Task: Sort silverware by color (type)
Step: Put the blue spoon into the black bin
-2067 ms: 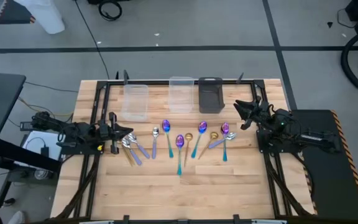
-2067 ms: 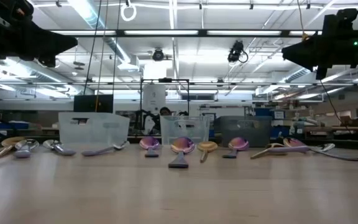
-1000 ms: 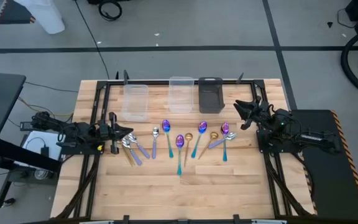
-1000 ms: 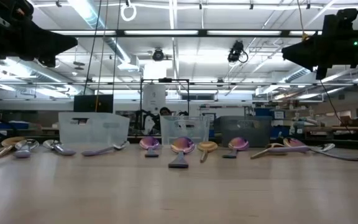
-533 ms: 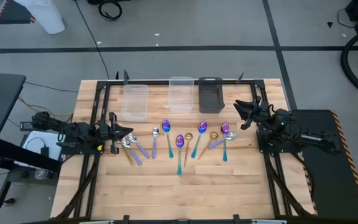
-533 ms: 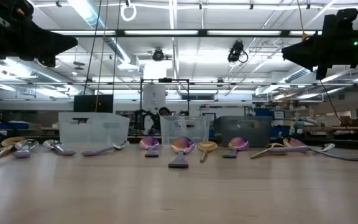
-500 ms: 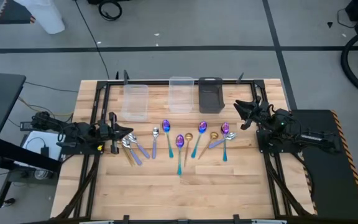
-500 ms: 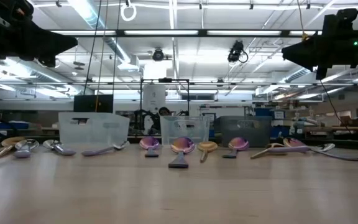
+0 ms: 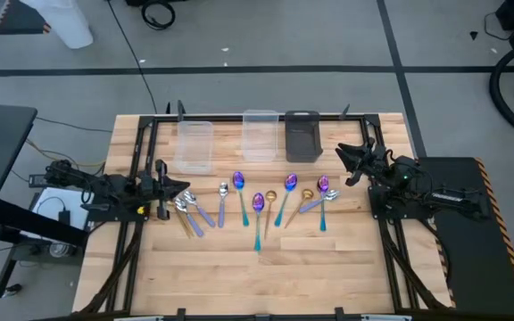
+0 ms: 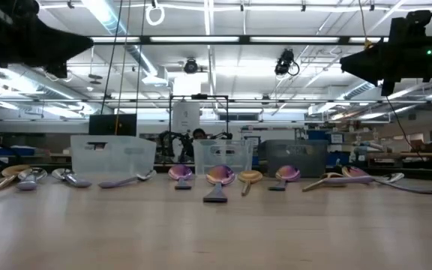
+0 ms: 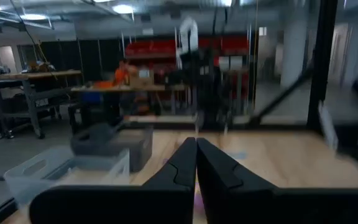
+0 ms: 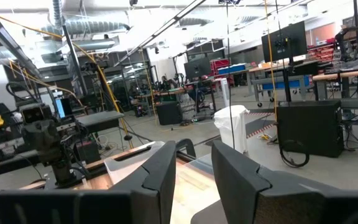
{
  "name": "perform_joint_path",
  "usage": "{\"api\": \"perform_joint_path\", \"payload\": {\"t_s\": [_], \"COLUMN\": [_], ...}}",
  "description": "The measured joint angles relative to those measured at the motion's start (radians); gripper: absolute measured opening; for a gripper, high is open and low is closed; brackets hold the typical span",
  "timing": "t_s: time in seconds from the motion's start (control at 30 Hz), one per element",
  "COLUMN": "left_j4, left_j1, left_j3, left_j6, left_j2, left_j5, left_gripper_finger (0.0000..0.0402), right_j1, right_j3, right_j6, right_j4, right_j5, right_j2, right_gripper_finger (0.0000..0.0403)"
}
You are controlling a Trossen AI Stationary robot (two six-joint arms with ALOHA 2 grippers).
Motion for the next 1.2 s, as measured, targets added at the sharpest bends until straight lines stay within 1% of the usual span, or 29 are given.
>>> {"api": "perform_joint_path", "payload": {"t_s": [0.1,0.23,0.43,0.57,0.7,0.93,1.07,1.2], "left_j4": [0.072,0.119,0.119,0.129,0.200,0.336,0.327,0.274], "left_j1": [0.000,0.002,0.002,0.002,0.002,0.002,0.002,0.002], "left_j3": [0.000,0.000,0.000,0.000,0.000,0.000,0.000,0.007], "left_j6": [-0.100,-0.105,-0.097,-0.102,-0.178,-0.202,-0.229,-0.244], "left_j2": [0.000,0.000,0.000,0.000,0.000,0.000,0.000,0.000], "left_j5": [0.000,0.000,0.000,0.000,0.000,0.000,-0.002,-0.067], "left_gripper_finger": [0.0020,0.0020,0.0020,0.0020,0.0020,0.0020,0.0020,0.0020], "right_j1": [0.000,0.000,0.000,0.000,0.000,0.000,0.000,0.000], "right_j3": [0.000,0.000,0.000,0.000,0.000,0.000,0.000,0.000], "right_j6": [0.000,0.000,0.010,0.088,0.151,0.337,0.341,0.359], "right_j4": [0.000,0.000,0.009,0.037,0.051,0.069,0.091,0.094], "right_j5": [0.000,0.000,0.000,0.000,-0.009,-0.048,-0.101,-0.104], "right_j2": [0.000,0.000,0.000,0.000,0.000,0.000,0.000,0.000], "right_gripper_finger": [0.0114,0.0114,0.0114,0.0114,0.0114,0.0114,0.0114,0.0114]}}
